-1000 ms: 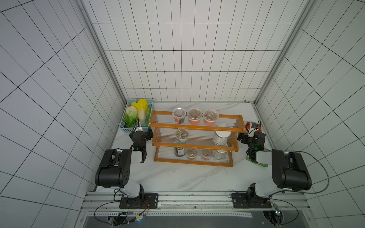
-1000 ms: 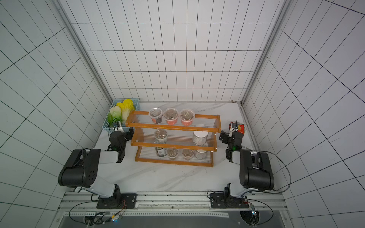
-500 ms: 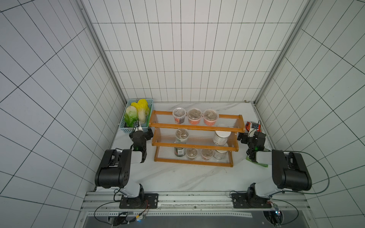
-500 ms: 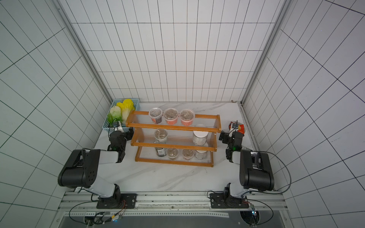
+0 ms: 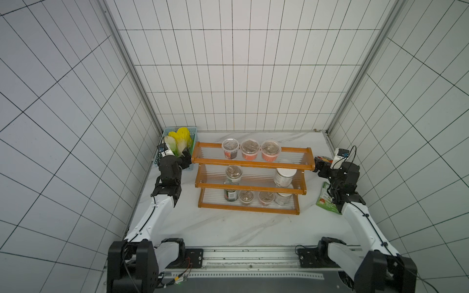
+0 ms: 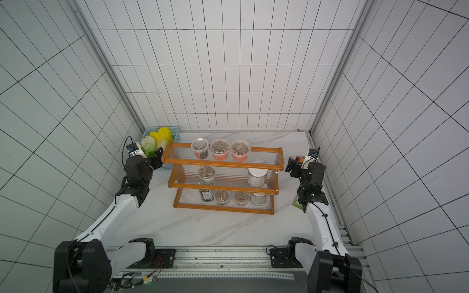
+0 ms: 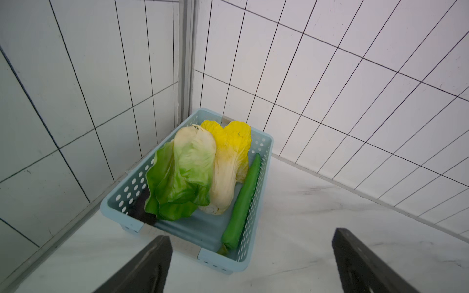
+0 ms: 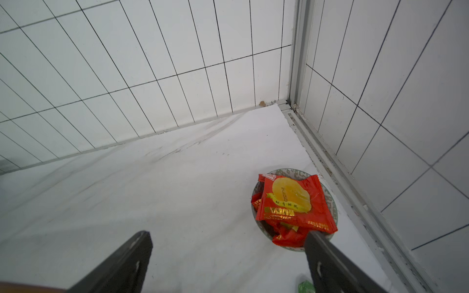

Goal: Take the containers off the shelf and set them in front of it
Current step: Move the shelf to the center of the board.

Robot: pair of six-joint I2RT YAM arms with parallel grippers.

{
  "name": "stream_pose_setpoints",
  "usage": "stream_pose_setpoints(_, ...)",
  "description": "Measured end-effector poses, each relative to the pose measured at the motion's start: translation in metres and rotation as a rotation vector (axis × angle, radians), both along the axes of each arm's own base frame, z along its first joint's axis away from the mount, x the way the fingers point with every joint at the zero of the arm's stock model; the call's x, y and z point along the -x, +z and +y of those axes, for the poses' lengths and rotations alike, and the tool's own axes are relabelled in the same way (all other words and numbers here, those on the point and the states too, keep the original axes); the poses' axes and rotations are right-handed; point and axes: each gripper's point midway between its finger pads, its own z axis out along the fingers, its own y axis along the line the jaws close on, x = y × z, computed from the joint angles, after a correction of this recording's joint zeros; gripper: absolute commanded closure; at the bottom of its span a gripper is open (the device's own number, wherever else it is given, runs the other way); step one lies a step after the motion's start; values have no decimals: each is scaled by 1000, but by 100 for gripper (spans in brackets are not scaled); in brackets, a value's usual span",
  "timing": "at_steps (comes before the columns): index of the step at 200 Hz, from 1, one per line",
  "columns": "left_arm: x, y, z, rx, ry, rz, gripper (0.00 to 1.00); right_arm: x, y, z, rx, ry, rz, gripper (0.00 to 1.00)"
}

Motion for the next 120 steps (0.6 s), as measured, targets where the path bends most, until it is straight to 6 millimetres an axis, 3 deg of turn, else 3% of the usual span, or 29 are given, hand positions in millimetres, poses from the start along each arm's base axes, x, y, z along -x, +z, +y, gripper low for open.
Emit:
stream_pose_setpoints(40,43,-5,-14,80,-20,35,2,41,13,15,-43,52,65,2)
stream_pose_setpoints(80,82,-13,-24,114,-50,64,2,65,-10,42,-60,169,187,3)
stream_pose_setpoints(120,99,-19,-28,144,-71,83,4,80,1,68,-56,306,105,6)
